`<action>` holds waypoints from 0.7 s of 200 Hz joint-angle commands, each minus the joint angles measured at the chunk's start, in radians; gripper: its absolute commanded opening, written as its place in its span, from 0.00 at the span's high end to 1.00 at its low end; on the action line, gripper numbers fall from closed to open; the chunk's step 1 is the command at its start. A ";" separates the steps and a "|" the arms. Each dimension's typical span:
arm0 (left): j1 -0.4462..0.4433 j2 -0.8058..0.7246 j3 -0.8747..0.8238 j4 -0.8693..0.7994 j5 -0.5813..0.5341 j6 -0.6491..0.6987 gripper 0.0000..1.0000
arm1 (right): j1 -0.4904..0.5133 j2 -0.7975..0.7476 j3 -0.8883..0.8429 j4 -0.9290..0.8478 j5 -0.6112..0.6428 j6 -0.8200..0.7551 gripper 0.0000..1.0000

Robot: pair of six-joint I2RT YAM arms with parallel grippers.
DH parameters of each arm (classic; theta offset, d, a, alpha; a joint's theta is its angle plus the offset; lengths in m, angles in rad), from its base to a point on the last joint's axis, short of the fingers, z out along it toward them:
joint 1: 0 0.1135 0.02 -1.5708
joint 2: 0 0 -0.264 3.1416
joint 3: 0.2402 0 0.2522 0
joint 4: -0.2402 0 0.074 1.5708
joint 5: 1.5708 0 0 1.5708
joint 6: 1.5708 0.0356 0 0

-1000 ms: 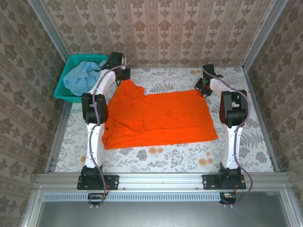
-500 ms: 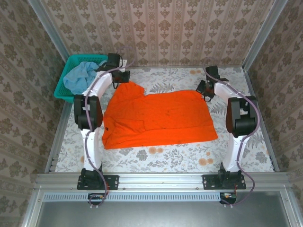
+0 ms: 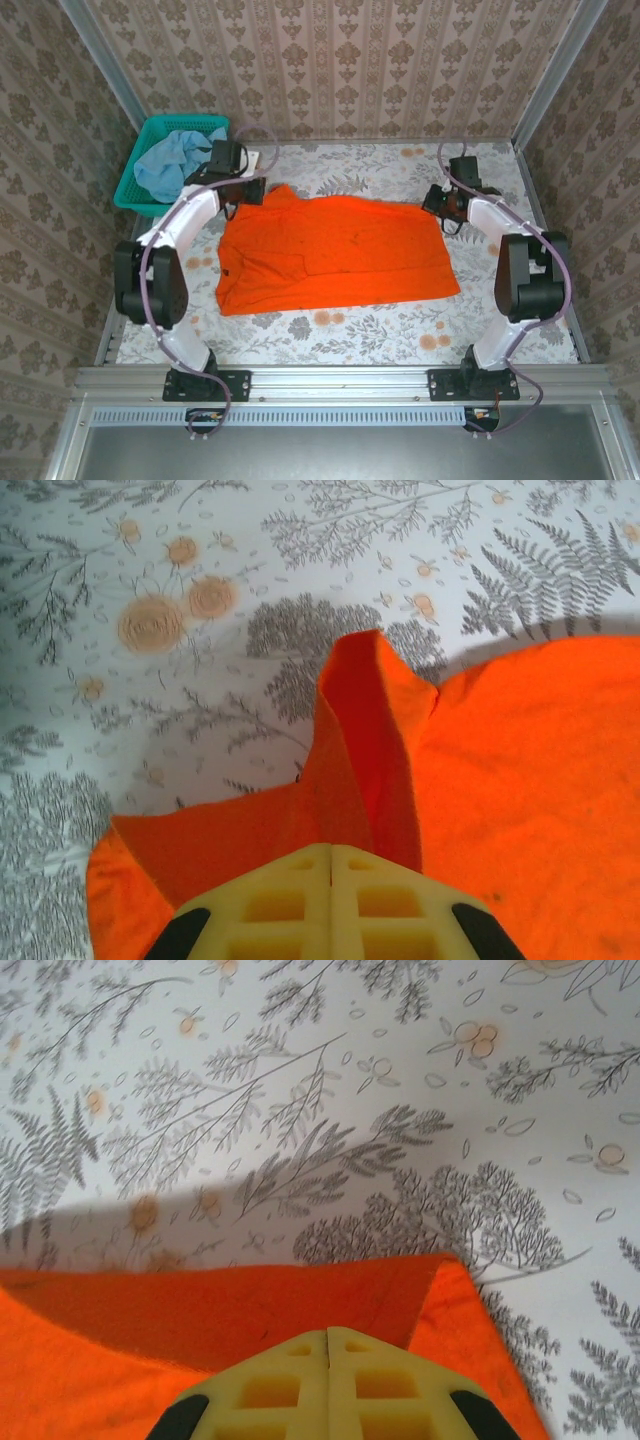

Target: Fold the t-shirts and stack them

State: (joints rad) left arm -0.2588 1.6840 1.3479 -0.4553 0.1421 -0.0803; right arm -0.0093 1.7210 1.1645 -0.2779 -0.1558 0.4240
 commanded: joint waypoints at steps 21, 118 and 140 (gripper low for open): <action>-0.017 -0.188 -0.162 -0.015 0.005 -0.068 1.00 | -0.027 -0.105 -0.076 0.001 -0.050 -0.075 1.00; -0.015 -0.411 -0.373 -0.110 0.006 -0.145 1.00 | -0.061 -0.120 -0.152 0.018 -0.060 -0.107 1.00; -0.014 -0.431 -0.390 -0.133 0.019 -0.166 1.00 | -0.066 -0.113 -0.149 0.010 -0.055 -0.119 1.00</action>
State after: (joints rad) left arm -0.2737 1.2922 0.9775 -0.5461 0.1429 -0.2024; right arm -0.0654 1.6241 1.0233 -0.2707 -0.1959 0.3355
